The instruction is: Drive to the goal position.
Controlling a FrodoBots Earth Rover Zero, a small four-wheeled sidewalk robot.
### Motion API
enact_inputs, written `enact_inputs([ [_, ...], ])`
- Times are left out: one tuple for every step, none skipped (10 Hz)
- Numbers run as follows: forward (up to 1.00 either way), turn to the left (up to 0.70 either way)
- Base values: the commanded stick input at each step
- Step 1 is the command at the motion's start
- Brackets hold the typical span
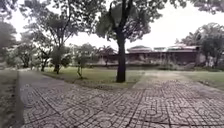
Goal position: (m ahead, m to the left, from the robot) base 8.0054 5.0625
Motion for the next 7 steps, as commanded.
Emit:
enact_inputs([
  [0.0, 0.45],
  [0.69, 0.33],
  [1.0, 0.27],
  [1.0, 0.27],
  [0.53, 0.35],
  [0.0, 0.45],
  [0.0, 0.45],
])
